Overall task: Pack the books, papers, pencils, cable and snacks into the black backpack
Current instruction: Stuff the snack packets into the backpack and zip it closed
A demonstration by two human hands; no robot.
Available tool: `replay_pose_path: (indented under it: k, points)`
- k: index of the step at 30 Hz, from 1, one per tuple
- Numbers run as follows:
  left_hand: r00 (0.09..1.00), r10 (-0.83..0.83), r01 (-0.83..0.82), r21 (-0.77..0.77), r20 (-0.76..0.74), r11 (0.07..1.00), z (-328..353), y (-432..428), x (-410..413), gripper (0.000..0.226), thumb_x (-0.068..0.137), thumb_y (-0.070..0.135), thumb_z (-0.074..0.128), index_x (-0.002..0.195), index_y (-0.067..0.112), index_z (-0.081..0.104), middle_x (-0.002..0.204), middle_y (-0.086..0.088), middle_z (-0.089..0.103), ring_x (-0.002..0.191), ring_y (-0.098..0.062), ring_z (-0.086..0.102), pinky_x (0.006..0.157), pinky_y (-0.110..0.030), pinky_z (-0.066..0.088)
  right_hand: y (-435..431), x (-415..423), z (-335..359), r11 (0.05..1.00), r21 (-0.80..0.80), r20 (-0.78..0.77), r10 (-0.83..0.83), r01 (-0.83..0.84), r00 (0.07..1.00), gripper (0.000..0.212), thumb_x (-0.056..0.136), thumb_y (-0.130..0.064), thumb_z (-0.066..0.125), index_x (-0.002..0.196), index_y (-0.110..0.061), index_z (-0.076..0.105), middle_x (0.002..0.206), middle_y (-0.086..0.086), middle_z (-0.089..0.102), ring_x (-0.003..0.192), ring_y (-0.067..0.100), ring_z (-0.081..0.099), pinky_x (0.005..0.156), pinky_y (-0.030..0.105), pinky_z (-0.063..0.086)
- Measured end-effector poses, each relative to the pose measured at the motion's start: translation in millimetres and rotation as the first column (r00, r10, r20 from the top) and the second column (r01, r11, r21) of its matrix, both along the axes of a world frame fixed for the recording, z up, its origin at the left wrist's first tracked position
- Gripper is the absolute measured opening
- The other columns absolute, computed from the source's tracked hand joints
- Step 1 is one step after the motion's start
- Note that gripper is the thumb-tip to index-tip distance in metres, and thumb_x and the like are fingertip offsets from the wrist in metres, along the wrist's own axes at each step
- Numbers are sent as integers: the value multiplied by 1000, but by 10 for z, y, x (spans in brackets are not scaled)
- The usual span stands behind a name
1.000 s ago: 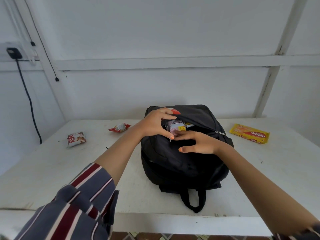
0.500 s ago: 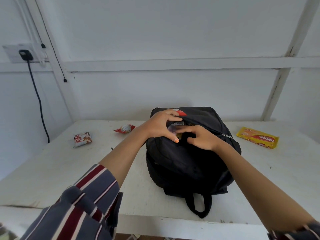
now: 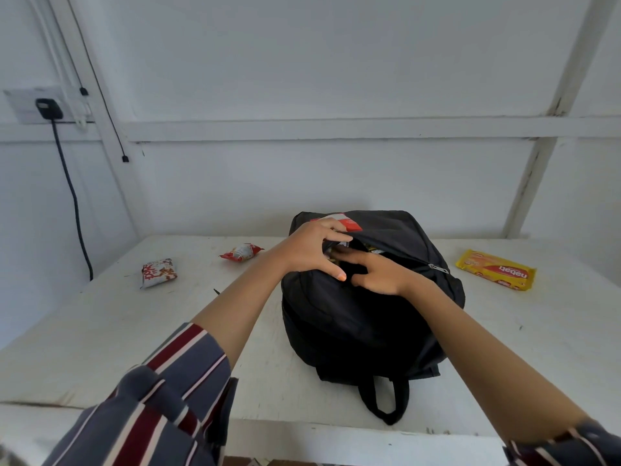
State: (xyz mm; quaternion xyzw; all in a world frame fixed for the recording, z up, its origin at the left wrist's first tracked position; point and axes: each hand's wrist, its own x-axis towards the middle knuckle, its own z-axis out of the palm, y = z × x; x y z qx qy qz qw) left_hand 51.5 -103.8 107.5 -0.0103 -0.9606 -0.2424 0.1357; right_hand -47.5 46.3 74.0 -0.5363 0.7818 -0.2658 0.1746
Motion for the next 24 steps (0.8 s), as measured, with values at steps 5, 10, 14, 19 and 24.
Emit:
replay_pose_path:
  k: [5, 10, 14, 19, 24]
  points:
    - [1000, 16, -16, -8, 17, 1000, -4, 3, 6, 71, 62, 27, 86, 126, 17, 59, 134, 1, 48, 125, -12, 41, 107, -28, 32, 295, 1, 167, 997, -29, 118, 74, -71, 990, 58, 84, 5, 54, 132, -28, 51, 135, -11, 47, 126, 4, 42, 105, 19, 34]
    - [1000, 2, -1, -22, 14, 1000, -10, 0, 7, 66, 63, 26, 85, 124, 14, 60, 133, 0, 49, 124, -11, 41, 105, -23, 29, 466, -58, 536, 958, -274, 226, -18, 81, 974, 32, 81, 11, 59, 89, -17, 71, 92, 5, 71, 76, 8, 67, 76, 15, 50]
    - [1000, 2, -1, -20, 31, 1000, -15, 4, 17, 65, 66, 25, 83, 125, 15, 60, 132, 0, 49, 124, -12, 40, 103, -22, 29, 188, -171, 568, 845, -459, 158, -225, 273, 961, 23, 85, 2, 57, 93, -16, 69, 94, 5, 68, 90, 16, 63, 86, 24, 46]
    - [998, -3, 4, -18, 66, 1000, -9, 28, 38, 66, 69, 27, 81, 128, 15, 56, 135, -2, 46, 127, -14, 38, 105, -24, 29, -237, -270, 453, 938, -185, 130, -272, 293, 953, 38, 92, -28, 54, 130, -22, 53, 126, 7, 58, 118, 19, 52, 101, 30, 39]
    - [998, -4, 8, -55, 63, 998, -44, 24, 41, 66, 71, 28, 80, 130, 16, 55, 138, -2, 45, 129, -13, 34, 102, -18, 21, -386, -294, 360, 948, -171, 72, -259, 268, 963, 38, 91, -19, 55, 130, -17, 54, 131, 8, 55, 118, 23, 51, 104, 38, 41]
